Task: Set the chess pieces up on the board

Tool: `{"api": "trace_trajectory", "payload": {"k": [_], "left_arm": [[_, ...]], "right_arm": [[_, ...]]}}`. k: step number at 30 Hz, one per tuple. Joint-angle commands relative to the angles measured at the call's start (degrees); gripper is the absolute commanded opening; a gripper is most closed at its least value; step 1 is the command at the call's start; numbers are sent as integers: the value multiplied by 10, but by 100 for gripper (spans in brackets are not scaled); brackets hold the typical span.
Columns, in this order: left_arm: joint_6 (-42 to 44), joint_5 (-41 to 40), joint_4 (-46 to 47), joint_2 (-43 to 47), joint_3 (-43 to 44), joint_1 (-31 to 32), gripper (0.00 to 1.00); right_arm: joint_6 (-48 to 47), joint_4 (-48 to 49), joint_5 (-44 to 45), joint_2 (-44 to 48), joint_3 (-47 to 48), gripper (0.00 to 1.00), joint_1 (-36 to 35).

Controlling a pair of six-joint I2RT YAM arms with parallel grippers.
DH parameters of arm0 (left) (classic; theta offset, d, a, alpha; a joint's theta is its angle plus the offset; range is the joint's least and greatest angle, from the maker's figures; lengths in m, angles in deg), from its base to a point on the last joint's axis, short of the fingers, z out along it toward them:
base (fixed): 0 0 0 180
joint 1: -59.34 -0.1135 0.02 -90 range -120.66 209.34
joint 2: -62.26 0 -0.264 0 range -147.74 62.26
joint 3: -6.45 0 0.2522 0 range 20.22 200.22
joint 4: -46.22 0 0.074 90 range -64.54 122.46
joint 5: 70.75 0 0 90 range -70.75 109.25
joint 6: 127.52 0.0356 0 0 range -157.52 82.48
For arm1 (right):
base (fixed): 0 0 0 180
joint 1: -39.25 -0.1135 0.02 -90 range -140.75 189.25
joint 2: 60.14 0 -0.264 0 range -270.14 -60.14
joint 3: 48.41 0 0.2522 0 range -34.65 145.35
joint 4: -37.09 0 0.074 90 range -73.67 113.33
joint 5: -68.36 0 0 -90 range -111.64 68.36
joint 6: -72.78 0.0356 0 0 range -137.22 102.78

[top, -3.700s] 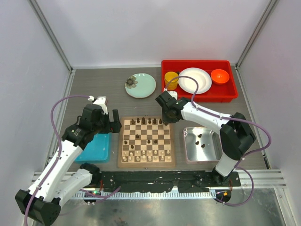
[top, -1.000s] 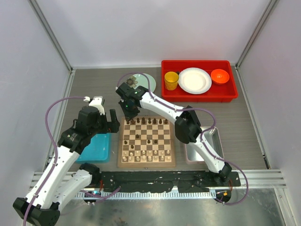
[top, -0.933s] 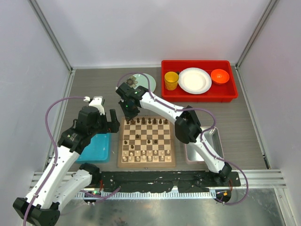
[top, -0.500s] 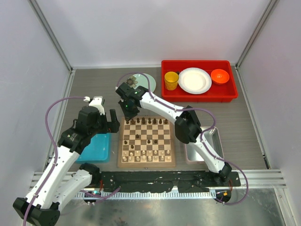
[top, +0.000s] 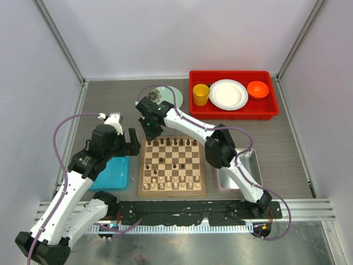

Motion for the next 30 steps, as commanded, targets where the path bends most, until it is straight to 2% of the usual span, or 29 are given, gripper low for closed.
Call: {"api": "trace_trajectory", "payload": {"k": [1, 10, 30], "left_arm": [[-3, 3, 27, 0, 0, -2, 100], [-2, 3, 26, -1, 0, -2, 100], [-2, 4, 27, 1, 0, -2, 100]], "right_arm": [[-4, 13, -4, 7, -2, 15, -3], [2, 25, -7, 12, -10, 24, -3], [-7, 15, 8, 22, -21, 24, -4]]}}
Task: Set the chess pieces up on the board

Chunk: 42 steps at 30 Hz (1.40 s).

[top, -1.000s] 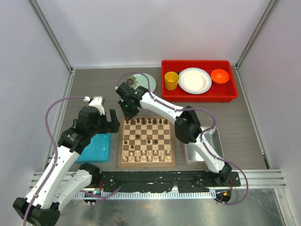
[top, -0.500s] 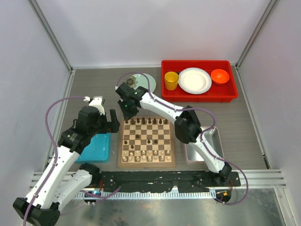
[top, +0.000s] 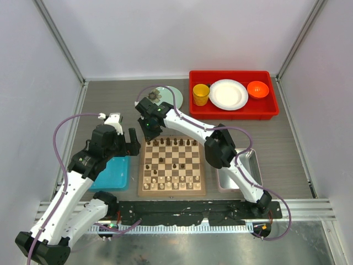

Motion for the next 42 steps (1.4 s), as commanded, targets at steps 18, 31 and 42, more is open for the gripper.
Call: {"api": "trace_trajectory", "payload": {"k": [18, 31, 42], "left_arm": [[-2, 5, 28, -1, -1, -2, 100], [-2, 4, 27, 0, -1, -2, 100], [-2, 4, 27, 0, -1, -2, 100]], "right_arm": [[-12, -11, 16, 30, -18, 27, -1], [-10, -5, 13, 33, -15, 28, 0], [-5, 6, -6, 38, -15, 28, 3]]}}
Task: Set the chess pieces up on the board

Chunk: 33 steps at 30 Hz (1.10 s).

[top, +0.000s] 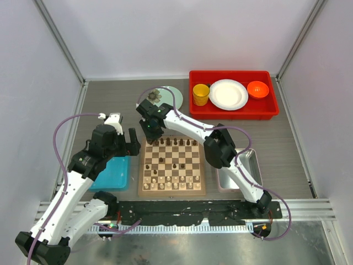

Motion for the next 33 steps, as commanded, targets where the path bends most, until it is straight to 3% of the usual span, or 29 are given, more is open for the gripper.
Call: {"api": "trace_trajectory", "payload": {"k": [1, 33], "left_arm": [[-2, 4, 28, 0, -1, -1, 100], [0, 4, 28, 0, -1, -2, 100]], "right_arm": [[-5, 8, -13, 38, 4, 29, 3], [4, 25, -39, 44, 4, 33, 7]]}}
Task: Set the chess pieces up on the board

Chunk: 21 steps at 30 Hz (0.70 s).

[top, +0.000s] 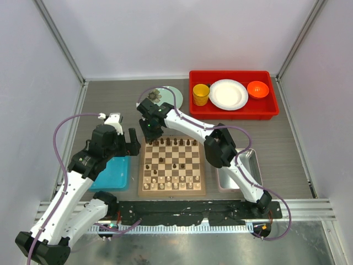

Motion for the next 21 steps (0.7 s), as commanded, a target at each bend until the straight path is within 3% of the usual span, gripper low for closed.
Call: {"api": "trace_trajectory", "payload": {"k": [1, 21], "left_arm": [[0, 4, 27, 1, -2, -2, 100], [0, 4, 28, 0, -1, -2, 100]], "right_arm": [[2, 16, -13, 44, 5, 33, 2], [7, 23, -25, 44, 0, 33, 3]]}}
